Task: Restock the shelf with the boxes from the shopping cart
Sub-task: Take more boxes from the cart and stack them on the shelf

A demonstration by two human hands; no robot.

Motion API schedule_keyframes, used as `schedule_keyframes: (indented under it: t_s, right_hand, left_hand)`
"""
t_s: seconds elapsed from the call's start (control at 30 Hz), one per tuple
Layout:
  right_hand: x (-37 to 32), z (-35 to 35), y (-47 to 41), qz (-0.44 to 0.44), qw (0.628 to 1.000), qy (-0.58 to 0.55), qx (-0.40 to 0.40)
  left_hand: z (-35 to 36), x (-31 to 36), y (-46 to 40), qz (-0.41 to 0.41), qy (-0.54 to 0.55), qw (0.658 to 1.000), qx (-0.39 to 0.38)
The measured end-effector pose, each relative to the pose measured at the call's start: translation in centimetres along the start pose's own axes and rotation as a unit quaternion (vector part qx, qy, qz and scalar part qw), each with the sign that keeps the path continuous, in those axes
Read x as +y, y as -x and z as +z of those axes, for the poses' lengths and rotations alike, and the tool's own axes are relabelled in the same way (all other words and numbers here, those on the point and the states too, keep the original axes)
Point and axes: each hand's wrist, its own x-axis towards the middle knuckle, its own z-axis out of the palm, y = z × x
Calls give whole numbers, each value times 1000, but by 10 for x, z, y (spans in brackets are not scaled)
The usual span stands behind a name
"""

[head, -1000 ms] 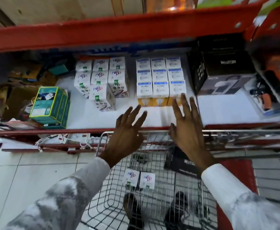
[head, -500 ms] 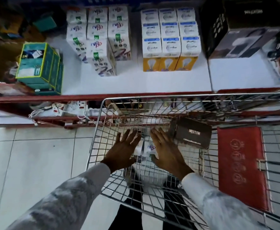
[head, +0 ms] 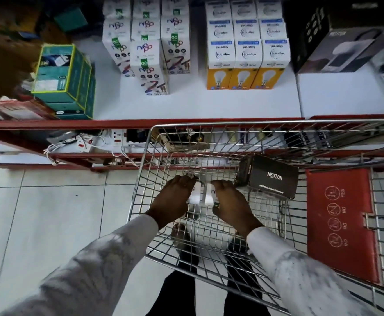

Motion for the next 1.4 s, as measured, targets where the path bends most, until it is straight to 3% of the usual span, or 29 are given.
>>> schedule_keyframes:
  t_s: [0.27,0.7,0.97,1.4]
  right_hand:
    - [-38,-116,11,-17,995,-91,38]
    - [-122,-267,-27,-90,986,46,136]
    - [-146,-280,-78,-61,979,86,175]
    - [-152,-268,-141,8,976,112,186]
  left_hand:
    - [-127,9,52,-34,104,987,118]
    - [-272,-59,70,-58,18,974,219]
    - [-289,-113,28,-139,-55,965,214]
    - [-283,-143,-27,-178,-45,958,219]
